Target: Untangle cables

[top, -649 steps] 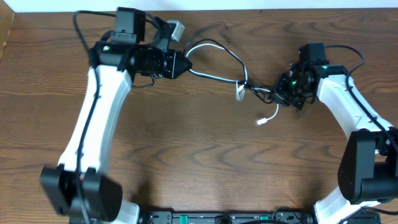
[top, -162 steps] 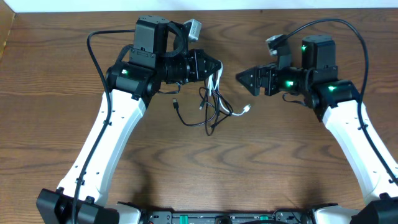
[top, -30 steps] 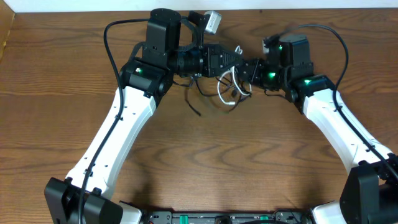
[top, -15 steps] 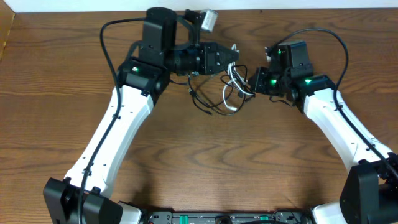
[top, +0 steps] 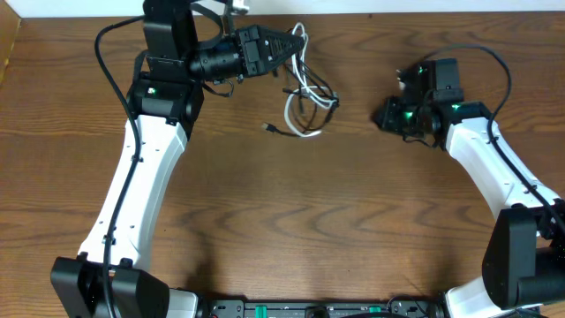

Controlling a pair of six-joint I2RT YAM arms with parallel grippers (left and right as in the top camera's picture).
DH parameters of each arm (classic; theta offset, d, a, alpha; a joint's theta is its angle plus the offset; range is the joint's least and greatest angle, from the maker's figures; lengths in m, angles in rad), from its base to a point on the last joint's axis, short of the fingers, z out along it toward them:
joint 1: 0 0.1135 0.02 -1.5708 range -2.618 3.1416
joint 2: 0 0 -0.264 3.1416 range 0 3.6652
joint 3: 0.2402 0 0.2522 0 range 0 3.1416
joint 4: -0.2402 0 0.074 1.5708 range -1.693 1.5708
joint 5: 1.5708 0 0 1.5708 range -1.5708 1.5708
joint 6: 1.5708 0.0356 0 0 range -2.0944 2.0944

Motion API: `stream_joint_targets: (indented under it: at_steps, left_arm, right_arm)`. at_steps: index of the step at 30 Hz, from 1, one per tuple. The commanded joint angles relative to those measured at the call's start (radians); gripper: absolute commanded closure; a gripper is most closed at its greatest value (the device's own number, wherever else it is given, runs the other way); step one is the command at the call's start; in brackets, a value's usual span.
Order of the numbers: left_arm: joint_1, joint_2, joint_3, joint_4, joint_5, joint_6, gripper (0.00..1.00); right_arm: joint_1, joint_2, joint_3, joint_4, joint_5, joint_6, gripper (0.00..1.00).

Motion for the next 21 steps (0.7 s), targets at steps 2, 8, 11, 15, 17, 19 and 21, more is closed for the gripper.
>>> stream_joint_targets:
  at_steps: [2, 8, 11, 15, 17, 19, 21]
  left_arm:
    - [-0.027, -0.002, 0.018, -0.08, 0.064, 0.074, 0.92]
    - [-0.053, 0.0, 0.018, -0.33, 0.063, 0.293, 0.92]
    - [-0.053, 0.0, 0.018, -0.395, 0.059, 0.352, 0.92]
    - [-0.053, 0.0, 0.018, -0.408, 0.059, 0.369, 0.93]
    - [-0.053, 0.0, 0.018, -0.408, 0.055, 0.369, 0.92]
    - [-0.053, 0.0, 0.018, -0.408, 0.055, 0.369, 0.92]
    - [-0.053, 0.0, 0.018, -0.408, 0.055, 0.369, 0.93]
  right_arm:
    - [-0.018, -0.004, 0.003, 0.071, -0.333, -0.233, 0.2]
    - [-0.034, -0.004, 0.003, 0.187, -0.639, -0.351, 0.11]
    - [-0.031, -0.004, 0.003, 0.211, -0.783, -0.431, 0.11]
    - [-0.031, -0.004, 0.003, 0.211, -0.874, -0.473, 0.17]
    - [-0.031, -0.003, 0.003, 0.211, -0.899, -0.478, 0.19]
    - [-0.024, -0.003, 0.003, 0.211, -0.93, -0.49, 0.21]
    - [-0.01, -0.003, 0.003, 0.207, -0.93, -0.491, 0.23]
